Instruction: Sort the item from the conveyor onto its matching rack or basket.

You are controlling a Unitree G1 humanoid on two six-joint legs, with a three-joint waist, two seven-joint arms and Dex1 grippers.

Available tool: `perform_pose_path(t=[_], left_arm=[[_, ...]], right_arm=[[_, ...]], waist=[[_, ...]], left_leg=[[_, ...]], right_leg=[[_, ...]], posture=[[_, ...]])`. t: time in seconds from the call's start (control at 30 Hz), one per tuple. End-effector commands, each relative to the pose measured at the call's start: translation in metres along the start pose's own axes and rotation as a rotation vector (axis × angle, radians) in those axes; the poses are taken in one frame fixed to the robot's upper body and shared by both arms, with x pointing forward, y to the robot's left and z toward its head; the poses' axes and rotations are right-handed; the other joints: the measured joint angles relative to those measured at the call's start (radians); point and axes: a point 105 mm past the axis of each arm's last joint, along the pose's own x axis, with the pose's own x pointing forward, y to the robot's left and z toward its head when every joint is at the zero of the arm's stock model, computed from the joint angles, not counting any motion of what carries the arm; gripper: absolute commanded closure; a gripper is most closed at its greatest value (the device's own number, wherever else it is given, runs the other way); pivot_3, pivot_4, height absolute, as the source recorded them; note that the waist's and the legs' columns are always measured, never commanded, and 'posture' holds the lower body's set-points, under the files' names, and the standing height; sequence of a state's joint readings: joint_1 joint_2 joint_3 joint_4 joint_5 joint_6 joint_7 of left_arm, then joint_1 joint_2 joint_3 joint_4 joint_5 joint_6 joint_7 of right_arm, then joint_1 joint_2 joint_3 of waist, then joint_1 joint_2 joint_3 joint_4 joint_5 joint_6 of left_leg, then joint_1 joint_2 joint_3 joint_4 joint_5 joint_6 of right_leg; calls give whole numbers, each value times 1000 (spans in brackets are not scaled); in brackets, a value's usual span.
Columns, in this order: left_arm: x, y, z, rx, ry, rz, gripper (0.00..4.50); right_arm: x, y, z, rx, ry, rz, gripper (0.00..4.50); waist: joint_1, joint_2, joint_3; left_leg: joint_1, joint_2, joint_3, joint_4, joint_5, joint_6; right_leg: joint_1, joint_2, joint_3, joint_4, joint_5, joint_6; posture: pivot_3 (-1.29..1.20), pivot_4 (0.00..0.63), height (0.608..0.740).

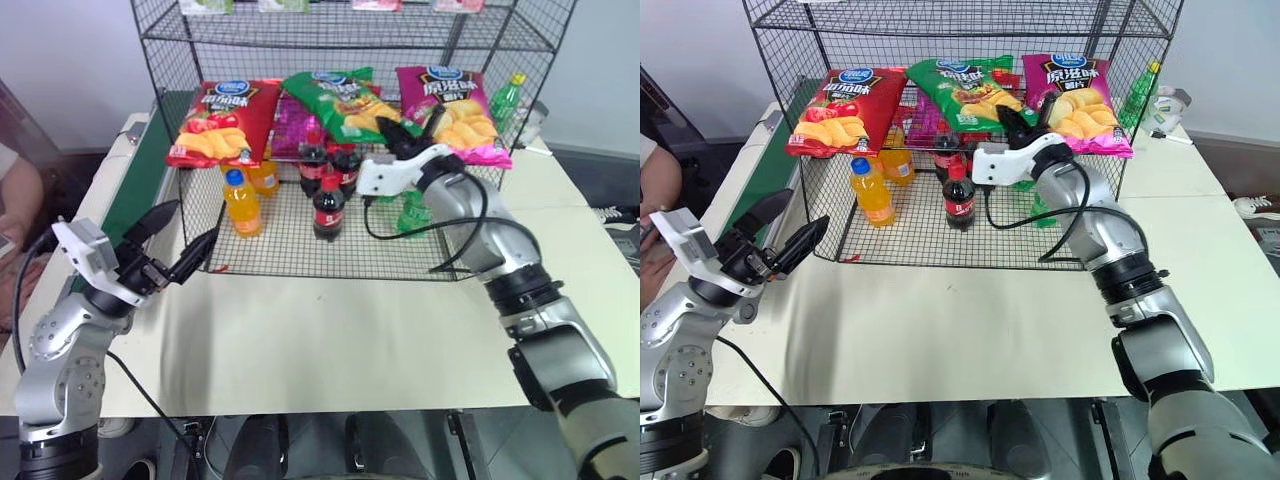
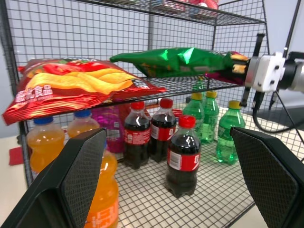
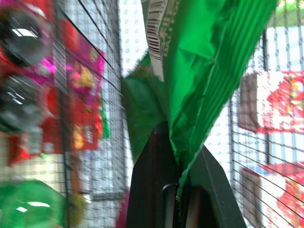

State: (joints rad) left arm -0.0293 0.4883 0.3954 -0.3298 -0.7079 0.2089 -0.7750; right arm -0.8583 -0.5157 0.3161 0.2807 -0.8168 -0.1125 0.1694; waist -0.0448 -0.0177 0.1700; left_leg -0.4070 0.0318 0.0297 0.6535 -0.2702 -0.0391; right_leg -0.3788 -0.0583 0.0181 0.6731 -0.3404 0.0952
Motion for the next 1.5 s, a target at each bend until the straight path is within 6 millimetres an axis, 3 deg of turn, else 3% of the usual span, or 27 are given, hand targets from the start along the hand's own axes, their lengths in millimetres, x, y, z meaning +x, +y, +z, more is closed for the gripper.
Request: perform_pose_path(t=[0.03,0.13,0.3,0.53,0.8,0.97,1.03,1.1,1.27,1.33,1.4,1.5], left_arm=[[2,-6,8,41,-21,-22,68],[3,-4,7,44,-19,-23,0],[3,-5,6,37,-17,-28,0],[4,-8,2,33,-12,-36,0],[3,-8,2,42,-8,-35,0],[1,-7,2,43,-4,-34,0],[1,-8,2,38,-2,-36,0],[0,-9,0,36,13,-42,0],[-7,-5,2,47,35,-39,0],[-7,-8,1,8,50,-46,0],[-10,-10,1,-59,76,-41,0],[-19,-8,-4,-58,162,-18,0]], right_arm=[[2,-18,9,73,-35,-49,4500],[2,-22,13,127,-51,-60,3708],[2,-29,33,163,-115,-66,1443],[-4,-46,63,204,-236,-94,1443],[-7,-37,86,321,-337,-64,1443],[-9,-51,98,491,-428,-116,1443],[-8,-50,105,587,-468,-91,1443],[-9,-45,111,563,-498,-64,1443],[-2,-37,93,724,-433,-67,1443],[2,-44,89,795,-432,-91,1443],[-5,-57,84,1004,-490,-103,1443],[-28,-63,75,1227,-587,-16,1443]], waist=[[0,0,0],[-1,0,0],[0,0,0],[0,0,0],[0,0,0],[0,0,0],[0,0,0],[0,0,0],[0,0,0],[0,0,0],[0,0,0],[2,0,0]], left_leg=[[0,0,0,0,0,0],[0,0,0,0,0,0],[0,0,0,0,0,1],[0,0,0,1,-2,3],[0,0,0,6,-2,4],[0,1,-1,7,-3,5],[0,1,-1,7,-3,4],[0,1,-1,7,-3,4],[0,1,-1,8,-3,5],[0,1,-1,8,-3,5],[-1,1,-1,8,-3,5],[-1,1,-1,8,-3,6]], right_leg=[[0,0,0,0,0,0],[0,0,0,1,0,0],[-1,0,0,2,0,0],[-1,0,0,4,0,0],[-1,0,0,8,0,0],[-1,0,0,9,0,0],[-1,1,0,9,0,0],[-1,1,0,9,0,0],[-1,0,0,10,0,0],[-1,0,0,10,0,0],[-1,0,0,10,0,0],[-2,0,0,9,0,0]], posture=[[0,150,739],[0,150,739],[0,150,739],[0,150,739],[0,150,739],[0,150,739],[0,150,739],[0,150,739],[0,150,739],[0,150,739],[0,150,739],[0,150,739]])
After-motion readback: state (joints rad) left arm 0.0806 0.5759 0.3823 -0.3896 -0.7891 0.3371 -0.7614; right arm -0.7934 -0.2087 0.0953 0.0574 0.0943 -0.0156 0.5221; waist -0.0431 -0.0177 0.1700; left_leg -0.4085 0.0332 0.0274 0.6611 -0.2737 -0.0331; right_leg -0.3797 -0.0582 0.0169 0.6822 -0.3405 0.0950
